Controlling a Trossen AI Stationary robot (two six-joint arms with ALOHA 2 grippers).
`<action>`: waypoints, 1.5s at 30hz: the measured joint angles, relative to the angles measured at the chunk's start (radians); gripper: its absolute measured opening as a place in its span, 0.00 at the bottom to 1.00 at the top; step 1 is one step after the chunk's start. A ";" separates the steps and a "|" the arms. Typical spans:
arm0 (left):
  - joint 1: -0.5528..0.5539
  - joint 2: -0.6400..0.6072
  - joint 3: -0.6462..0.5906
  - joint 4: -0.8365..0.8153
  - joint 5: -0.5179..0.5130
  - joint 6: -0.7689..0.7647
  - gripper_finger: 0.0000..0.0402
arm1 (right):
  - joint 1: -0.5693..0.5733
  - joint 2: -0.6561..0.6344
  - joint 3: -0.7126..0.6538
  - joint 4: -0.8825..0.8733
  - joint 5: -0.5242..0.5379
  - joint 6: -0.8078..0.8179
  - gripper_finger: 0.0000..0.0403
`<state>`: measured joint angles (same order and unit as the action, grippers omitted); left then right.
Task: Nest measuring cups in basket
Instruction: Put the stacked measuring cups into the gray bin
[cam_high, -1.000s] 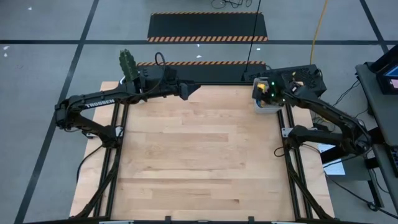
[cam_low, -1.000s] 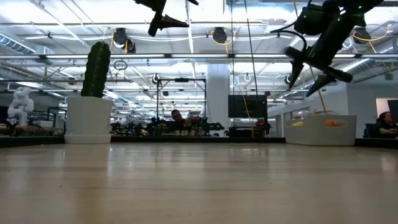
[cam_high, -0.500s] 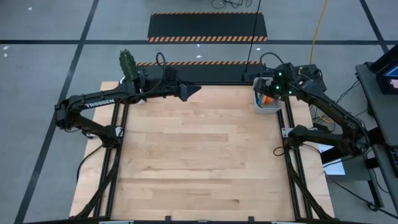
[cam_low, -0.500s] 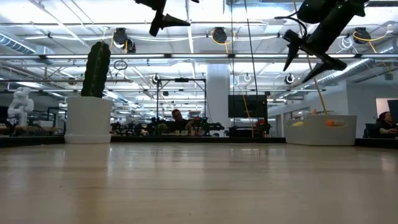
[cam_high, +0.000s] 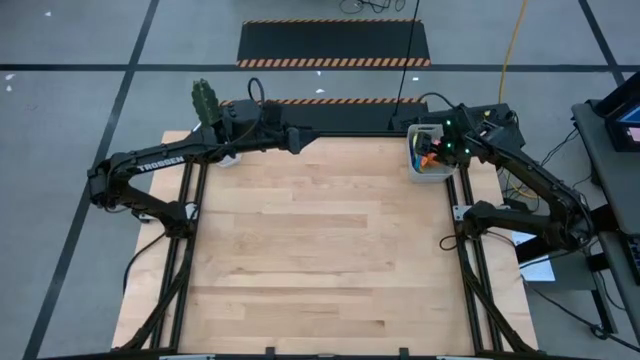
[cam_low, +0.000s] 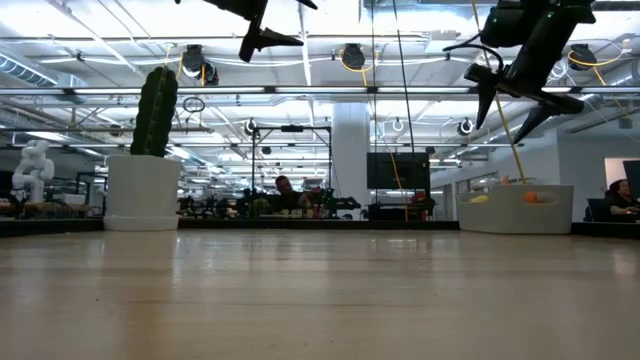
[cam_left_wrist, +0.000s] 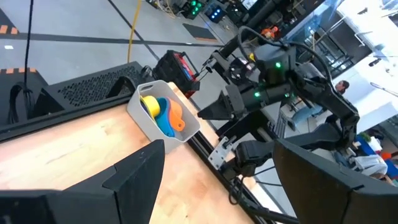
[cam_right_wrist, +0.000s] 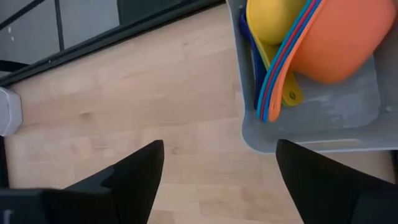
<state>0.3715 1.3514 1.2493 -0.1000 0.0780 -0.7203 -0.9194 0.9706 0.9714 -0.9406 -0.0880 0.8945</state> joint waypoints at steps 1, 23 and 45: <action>-0.003 0.000 0.000 0.000 0.000 0.000 0.74 | -0.008 0.006 0.000 0.000 -0.013 -0.001 0.76; -0.060 0.003 0.000 -0.001 -0.077 0.088 0.74 | -0.227 0.253 0.000 0.010 -0.202 -0.226 0.74; -0.017 0.005 0.000 -0.045 -0.071 0.103 0.74 | -0.227 0.344 -0.006 0.137 -0.146 -0.201 0.61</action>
<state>0.3546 1.3563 1.2493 -0.1454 0.0068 -0.6171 -1.1461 1.3144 0.9657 -0.8032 -0.2340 0.6933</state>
